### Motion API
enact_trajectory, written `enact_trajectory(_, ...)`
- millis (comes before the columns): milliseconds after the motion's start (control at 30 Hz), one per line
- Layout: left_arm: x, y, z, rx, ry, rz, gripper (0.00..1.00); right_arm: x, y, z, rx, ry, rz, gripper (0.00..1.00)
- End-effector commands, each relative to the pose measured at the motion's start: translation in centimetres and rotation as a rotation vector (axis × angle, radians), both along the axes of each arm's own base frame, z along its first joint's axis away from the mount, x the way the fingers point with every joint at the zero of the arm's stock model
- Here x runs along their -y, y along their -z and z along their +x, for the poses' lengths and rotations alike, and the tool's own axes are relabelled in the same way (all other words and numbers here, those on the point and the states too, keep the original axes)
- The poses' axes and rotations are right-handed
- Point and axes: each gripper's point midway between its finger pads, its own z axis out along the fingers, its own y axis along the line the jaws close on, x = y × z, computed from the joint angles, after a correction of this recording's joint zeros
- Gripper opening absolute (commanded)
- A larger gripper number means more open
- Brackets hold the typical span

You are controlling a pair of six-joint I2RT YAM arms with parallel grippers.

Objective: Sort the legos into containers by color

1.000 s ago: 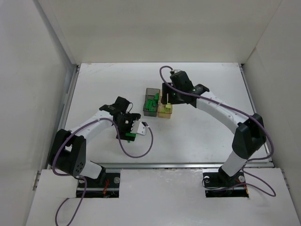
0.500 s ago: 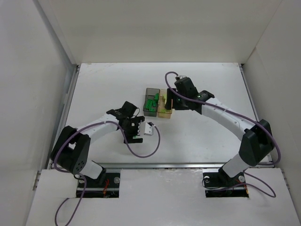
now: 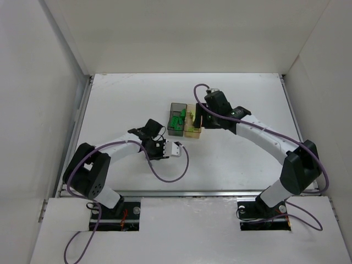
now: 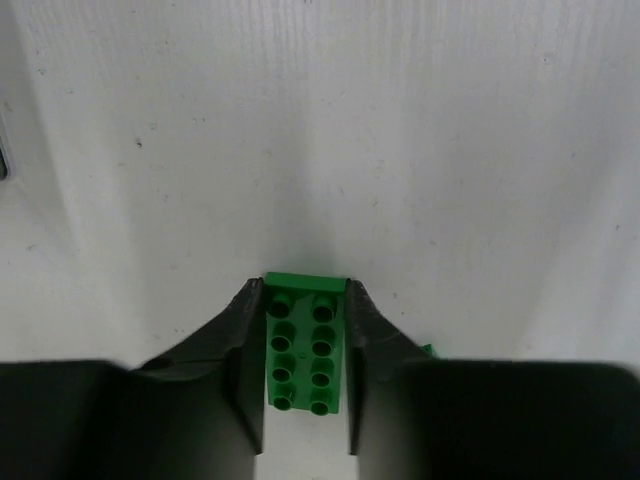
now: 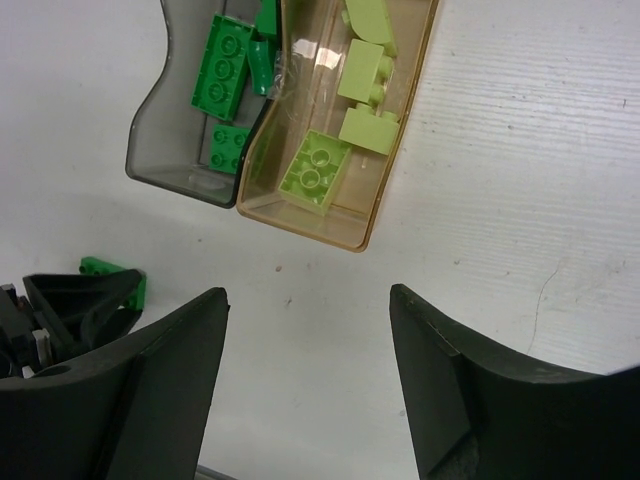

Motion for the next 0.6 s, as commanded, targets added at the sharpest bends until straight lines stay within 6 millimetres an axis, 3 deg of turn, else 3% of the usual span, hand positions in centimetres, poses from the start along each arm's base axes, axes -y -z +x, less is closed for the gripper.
enact_trajectory(0, -1.1, 1.5, -0.5, -0.041, -0.012, 0.063, 0.00, 0.0, -2.3, 0.4, 0.070, 0.020, 0.036, 0.71)
enact_trajectory(133, -0.9, 0.1, 0.0, -0.054, -0.041, 0.052, 0.00, 0.3, -2.3, 0.3, 0.072, 0.027, 0.030, 0.71)
enact_trajectory(267, -0.1, -4.1, 1.9, -0.025, -0.116, -0.048, 0.00, 0.3, -2.4, 0.2, 0.079, 0.027, 0.036, 0.71)
enact_trajectory(300, 0.8, -6.6, 2.9, 0.012, -0.122, -0.113, 0.00, 0.2, -2.8, 0.0, 0.081, 0.027, 0.053, 0.71)
enact_trajectory(367, 2.0, -9.3, 3.2, 0.020, -0.140, -0.188, 0.00, 0.3, -3.0, 0.0, 0.089, 0.027, 0.059, 0.71)
enact_trajectory(400, 3.0, -11.7, 4.1, 0.052, -0.142, -0.246, 0.00, 0.1, -3.1, 0.1, 0.093, 0.033, 0.070, 0.71)
enact_trajectory(467, 5.1, -14.8, 5.3, 0.068, -0.158, -0.366, 0.00, 0.1, -3.1, 0.1, 0.093, 0.033, 0.070, 0.71)
enact_trajectory(567, 7.6, -17.2, 8.1, 0.017, -0.326, -0.493, 0.00, 0.2, -3.1, 0.2, 0.094, 0.046, 0.071, 0.71)
